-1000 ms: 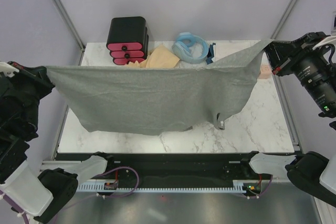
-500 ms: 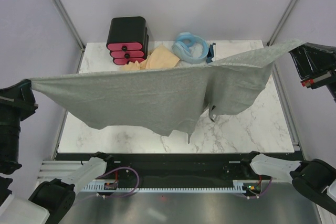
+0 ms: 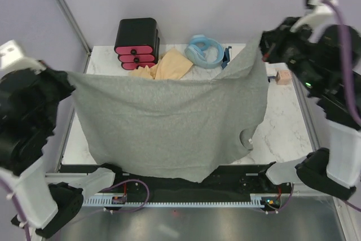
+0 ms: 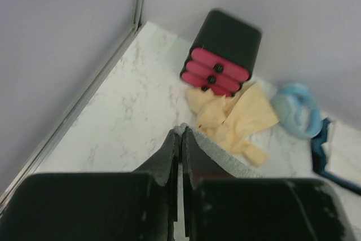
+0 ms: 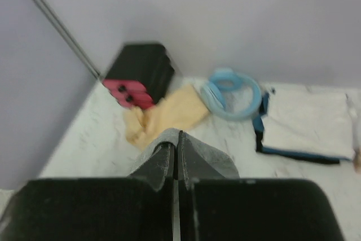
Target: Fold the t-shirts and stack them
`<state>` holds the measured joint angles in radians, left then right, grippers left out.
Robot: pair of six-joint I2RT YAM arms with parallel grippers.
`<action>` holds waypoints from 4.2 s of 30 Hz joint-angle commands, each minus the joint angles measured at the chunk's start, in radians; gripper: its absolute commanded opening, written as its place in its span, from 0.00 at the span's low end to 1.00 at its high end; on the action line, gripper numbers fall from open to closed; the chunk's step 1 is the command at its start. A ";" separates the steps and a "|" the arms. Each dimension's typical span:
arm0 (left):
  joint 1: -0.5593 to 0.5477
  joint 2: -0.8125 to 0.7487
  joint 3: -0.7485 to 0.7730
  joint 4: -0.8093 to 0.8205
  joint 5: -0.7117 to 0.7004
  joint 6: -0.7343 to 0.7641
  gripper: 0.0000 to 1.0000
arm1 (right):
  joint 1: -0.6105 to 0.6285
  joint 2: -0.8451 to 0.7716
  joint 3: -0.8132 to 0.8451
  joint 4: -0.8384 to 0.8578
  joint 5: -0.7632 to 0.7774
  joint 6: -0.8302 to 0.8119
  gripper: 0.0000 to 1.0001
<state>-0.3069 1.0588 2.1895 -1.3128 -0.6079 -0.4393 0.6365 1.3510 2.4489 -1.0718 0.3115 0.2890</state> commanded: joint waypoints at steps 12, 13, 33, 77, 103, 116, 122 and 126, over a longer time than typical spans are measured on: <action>0.020 0.267 -0.289 -0.011 0.171 -0.142 0.02 | -0.063 0.189 -0.194 -0.191 0.307 0.036 0.00; 0.020 0.247 -0.300 -0.014 0.168 -0.141 0.02 | -0.063 0.180 -0.185 -0.195 0.342 0.041 0.00; 0.020 -0.023 -0.153 -0.124 -0.013 -0.085 0.02 | -0.066 -0.096 0.001 -0.264 0.280 0.104 0.00; 0.063 0.696 -0.470 0.330 -0.158 -0.018 0.02 | -0.089 0.519 -0.435 -0.142 0.337 0.041 0.00; 0.129 1.023 -0.192 0.428 -0.153 0.122 0.02 | -0.135 0.769 -0.401 0.234 0.414 -0.014 0.00; 0.147 1.147 -0.062 0.432 -0.150 0.137 0.04 | -0.136 0.947 -0.206 0.276 0.408 -0.054 0.39; 0.147 1.132 -0.088 0.431 -0.191 0.114 0.24 | -0.138 0.961 -0.185 0.314 0.399 -0.057 0.65; 0.147 1.072 -0.144 0.429 -0.210 0.096 0.24 | -0.136 0.898 -0.198 0.346 0.393 -0.060 0.64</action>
<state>-0.1673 2.2032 2.0762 -0.9089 -0.7563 -0.3298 0.4999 2.3199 2.2093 -0.7956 0.7048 0.2310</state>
